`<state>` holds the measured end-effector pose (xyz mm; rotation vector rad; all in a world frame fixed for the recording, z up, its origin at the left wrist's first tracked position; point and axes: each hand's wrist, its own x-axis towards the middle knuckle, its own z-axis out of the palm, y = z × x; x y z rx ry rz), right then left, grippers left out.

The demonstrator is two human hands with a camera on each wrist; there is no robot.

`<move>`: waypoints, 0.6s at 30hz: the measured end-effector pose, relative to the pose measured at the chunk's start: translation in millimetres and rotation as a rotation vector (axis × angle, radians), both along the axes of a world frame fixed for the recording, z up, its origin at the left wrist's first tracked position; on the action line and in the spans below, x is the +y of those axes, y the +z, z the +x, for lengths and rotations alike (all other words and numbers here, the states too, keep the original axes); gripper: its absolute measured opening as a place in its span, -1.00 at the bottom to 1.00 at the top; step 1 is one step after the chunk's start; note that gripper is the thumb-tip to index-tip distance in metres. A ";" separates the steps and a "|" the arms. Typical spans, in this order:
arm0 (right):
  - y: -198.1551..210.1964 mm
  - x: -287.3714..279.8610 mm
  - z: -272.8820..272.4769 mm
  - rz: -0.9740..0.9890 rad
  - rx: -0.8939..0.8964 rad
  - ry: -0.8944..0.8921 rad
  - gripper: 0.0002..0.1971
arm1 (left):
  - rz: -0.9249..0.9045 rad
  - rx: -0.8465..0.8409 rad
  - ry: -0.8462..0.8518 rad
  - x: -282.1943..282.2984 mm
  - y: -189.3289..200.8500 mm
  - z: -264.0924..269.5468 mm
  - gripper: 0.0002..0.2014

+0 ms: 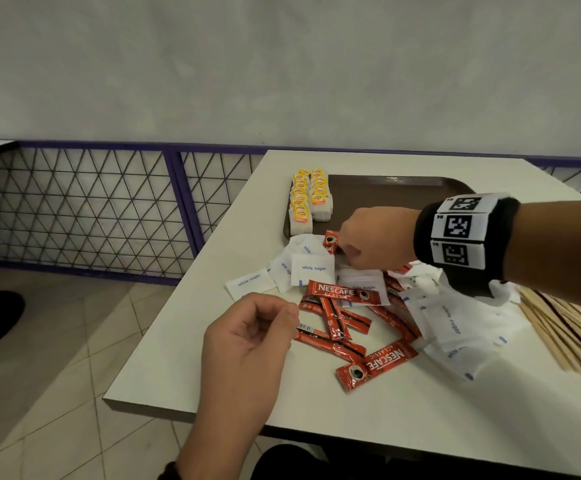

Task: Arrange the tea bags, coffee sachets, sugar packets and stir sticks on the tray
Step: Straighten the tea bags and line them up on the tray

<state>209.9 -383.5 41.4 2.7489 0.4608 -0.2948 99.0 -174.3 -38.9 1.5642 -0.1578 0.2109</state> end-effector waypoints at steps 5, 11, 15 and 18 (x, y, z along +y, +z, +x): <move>-7.4 -10.2 4.3 0.104 0.039 -0.064 -0.67 | 0.013 0.008 -0.001 -0.6 0.4 -0.4 -0.83; -10.3 3.4 5.6 -0.019 -0.004 0.002 -0.72 | 0.003 -0.011 -0.023 -0.6 2.9 -2.2 -0.84; -6.5 11.0 -2.0 -0.109 -0.014 0.029 -0.71 | 0.013 -0.014 -0.022 -1.8 2.9 -1.9 -0.84; 6.2 9.9 -11.9 -0.089 -0.031 0.013 -0.73 | 0.051 -0.031 -0.007 -1.5 -0.1 -2.4 -0.84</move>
